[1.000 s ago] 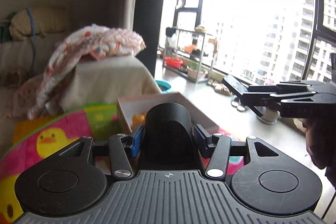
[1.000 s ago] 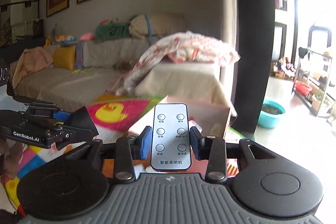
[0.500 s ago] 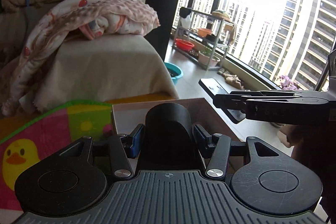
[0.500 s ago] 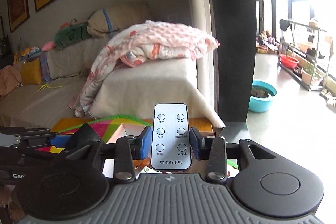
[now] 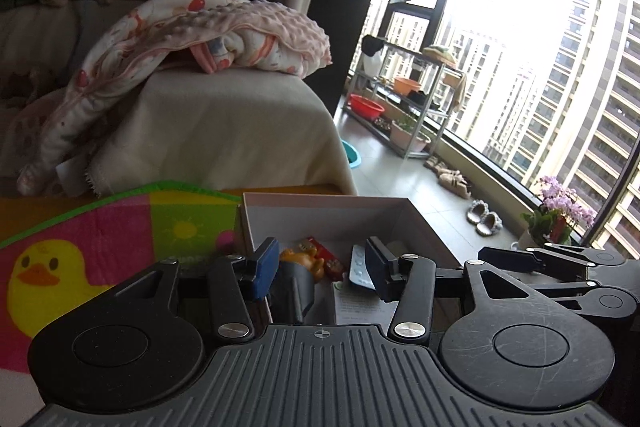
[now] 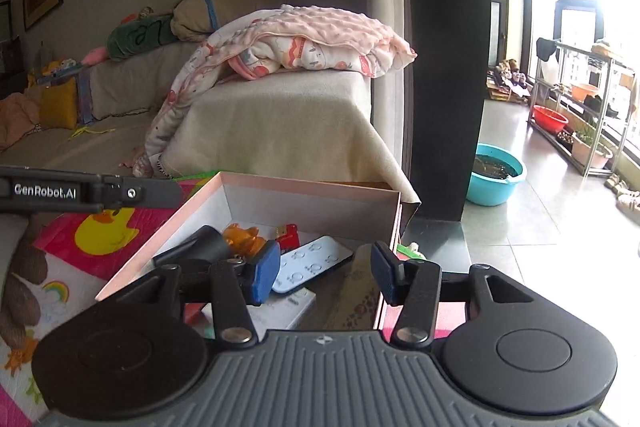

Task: Organize rigid objects
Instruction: 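Carry the black object and remote into the pink box and open both tools, then grasp the white battery charger with the left tool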

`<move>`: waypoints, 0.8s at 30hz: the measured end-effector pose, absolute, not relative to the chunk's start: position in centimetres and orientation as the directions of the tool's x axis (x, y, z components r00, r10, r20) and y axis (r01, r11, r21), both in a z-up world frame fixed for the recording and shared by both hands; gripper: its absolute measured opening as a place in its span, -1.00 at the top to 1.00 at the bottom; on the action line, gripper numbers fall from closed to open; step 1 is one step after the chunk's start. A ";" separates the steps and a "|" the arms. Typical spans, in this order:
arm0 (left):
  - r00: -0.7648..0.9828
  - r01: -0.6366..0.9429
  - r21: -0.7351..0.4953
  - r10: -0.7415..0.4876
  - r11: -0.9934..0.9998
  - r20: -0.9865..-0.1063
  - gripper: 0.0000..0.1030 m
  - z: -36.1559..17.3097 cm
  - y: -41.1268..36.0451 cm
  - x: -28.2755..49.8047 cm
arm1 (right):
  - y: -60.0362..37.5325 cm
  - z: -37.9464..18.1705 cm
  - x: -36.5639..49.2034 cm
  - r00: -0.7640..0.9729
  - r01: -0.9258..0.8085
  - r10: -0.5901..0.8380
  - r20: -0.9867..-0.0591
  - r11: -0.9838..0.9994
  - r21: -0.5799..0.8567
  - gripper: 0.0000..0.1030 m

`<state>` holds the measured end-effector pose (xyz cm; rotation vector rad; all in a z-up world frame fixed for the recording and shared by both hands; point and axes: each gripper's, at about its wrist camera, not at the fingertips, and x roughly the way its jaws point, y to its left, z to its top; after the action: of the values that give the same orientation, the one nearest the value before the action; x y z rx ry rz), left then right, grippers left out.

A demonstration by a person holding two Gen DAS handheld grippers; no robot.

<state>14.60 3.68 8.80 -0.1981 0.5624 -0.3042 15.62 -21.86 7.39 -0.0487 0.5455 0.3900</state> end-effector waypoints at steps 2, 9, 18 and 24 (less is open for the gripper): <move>0.800 0.229 -0.266 -0.337 0.936 -0.496 -0.01 8.7 4.0 11.7 | -22.5 7.0 13.6 0.775 -0.396 0.367 -0.514 0.917 0.057 -0.01; 0.745 0.244 -0.268 -0.357 0.932 -0.564 -0.01 6.0 4.4 3.9 | -22.8 4.2 6.3 0.751 -0.442 0.371 -0.547 0.897 0.003 -0.08; 0.690 0.163 -0.301 -0.327 0.940 -0.646 -0.01 2.5 6.0 1.4 | -20.1 1.2 3.5 0.578 -0.543 0.507 -0.639 0.824 0.163 -0.14; 0.694 0.133 -0.323 -0.321 0.937 -0.645 -0.01 2.4 6.9 1.3 | -16.2 0.5 2.7 0.499 -0.624 0.571 -0.651 0.758 0.187 -0.25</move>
<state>1.31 6.94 2.37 -0.2609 0.7648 -0.2570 2.66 -16.17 0.51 -0.0766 0.7579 0.7240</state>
